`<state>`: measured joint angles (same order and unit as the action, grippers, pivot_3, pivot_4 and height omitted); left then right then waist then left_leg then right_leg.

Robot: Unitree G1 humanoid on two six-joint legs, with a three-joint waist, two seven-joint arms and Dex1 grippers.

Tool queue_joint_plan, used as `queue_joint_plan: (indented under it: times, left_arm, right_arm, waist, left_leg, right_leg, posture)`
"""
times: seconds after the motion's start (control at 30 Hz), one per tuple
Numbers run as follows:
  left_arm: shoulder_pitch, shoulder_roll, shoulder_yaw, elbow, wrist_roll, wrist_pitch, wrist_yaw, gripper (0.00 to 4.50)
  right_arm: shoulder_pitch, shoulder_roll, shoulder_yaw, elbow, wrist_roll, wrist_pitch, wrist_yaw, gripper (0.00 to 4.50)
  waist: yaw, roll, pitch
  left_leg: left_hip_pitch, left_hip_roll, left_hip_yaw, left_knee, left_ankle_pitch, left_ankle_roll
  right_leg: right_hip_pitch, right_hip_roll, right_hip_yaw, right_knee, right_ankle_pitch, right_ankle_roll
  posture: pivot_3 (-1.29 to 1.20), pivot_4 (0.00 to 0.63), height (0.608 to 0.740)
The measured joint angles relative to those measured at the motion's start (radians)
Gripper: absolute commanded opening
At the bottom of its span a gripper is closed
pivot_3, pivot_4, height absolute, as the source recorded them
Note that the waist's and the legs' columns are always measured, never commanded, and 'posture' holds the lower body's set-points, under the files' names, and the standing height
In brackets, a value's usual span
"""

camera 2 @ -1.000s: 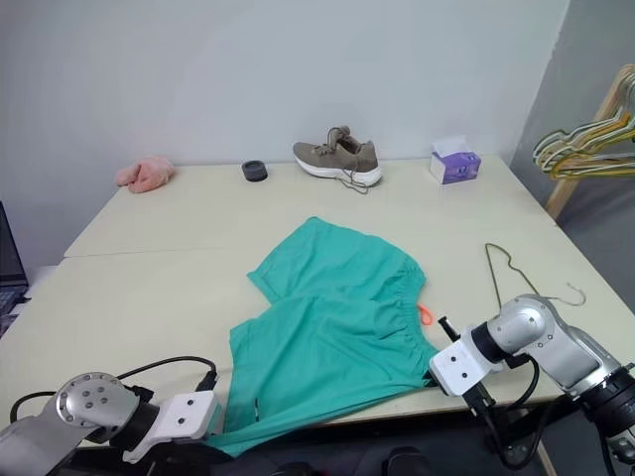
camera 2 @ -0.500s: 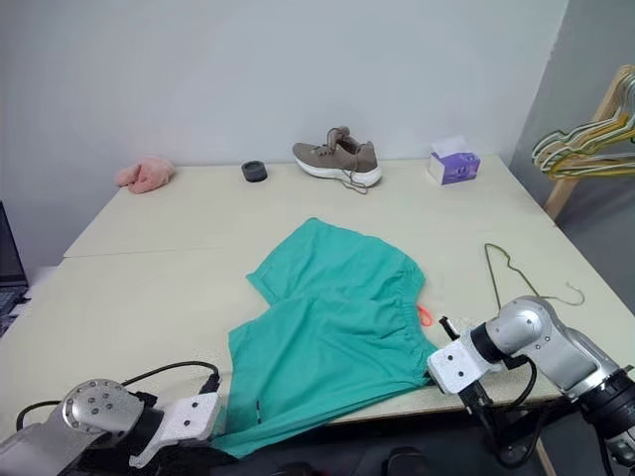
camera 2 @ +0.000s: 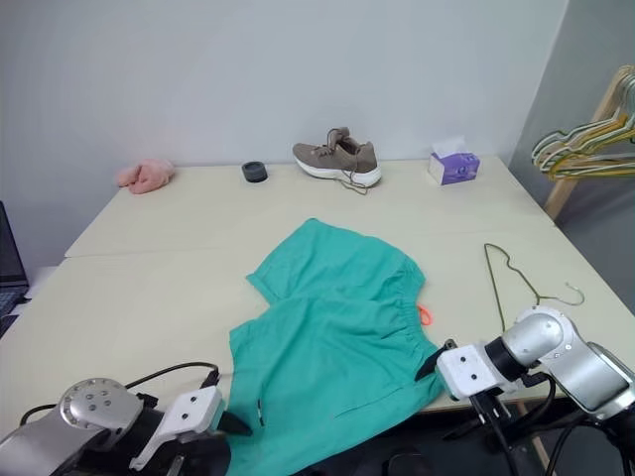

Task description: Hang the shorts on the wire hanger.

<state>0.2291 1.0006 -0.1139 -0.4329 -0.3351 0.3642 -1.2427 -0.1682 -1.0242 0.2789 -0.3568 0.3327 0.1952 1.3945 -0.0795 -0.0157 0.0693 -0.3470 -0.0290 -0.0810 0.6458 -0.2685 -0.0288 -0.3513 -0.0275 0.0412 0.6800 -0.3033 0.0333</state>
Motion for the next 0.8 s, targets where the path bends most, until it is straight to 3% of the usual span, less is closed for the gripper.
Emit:
queue_joint_plan:
  times: [0.23,0.37,0.53,0.8]
  left_arm:
    - [-0.215,-0.232,0.024,-0.002,-0.069,0.053,0.182,4.47]
    - [-0.297,-0.265,0.026,0.002,-0.126,0.122,0.204,4.47]
    - [-0.405,-0.302,-0.001,0.077,-0.083,0.079,0.215,4.47]
    - [-0.485,-0.323,-0.035,0.173,-0.026,0.001,0.191,4.47]
  right_arm:
    - [0.011,0.22,-0.29,0.018,0.16,0.304,-0.407,4.5]
    - [0.032,0.322,-0.426,0.13,0.106,0.386,-0.691,4.5]
    - [0.015,0.416,-0.54,0.248,-0.028,0.475,-1.038,4.5]
    - [-0.004,0.432,-0.54,0.359,-0.073,0.586,-1.116,4.5]
  waist:
    - [-0.002,-0.006,-0.004]
    - [-0.008,-0.006,-0.004]
    - [-0.017,-0.004,-0.005]
    - [-0.064,-0.003,-0.005]
  left_leg:
    - [-0.001,0.002,0.0,0.001,0.0,0.0]
    - [-0.003,0.002,0.002,0.0,0.0,-0.001]
    - [-0.003,0.002,0.004,0.0,0.0,-0.001]
    - [-0.003,0.002,0.005,0.0,0.0,-0.001]
  right_leg:
    - [0.0,0.004,0.002,0.0,0.003,0.0]
    - [-0.002,0.005,0.004,-0.001,0.002,0.0]
    - [-0.002,0.006,0.006,-0.001,0.003,0.0]
    - [-0.002,0.008,0.007,-0.001,0.002,0.0]
  posture:
    - [-0.17,0.0,0.74]
    - [-0.2,0.0,0.74]
    - [-0.21,0.0,0.74]
    - [-0.2,0.0,0.74]
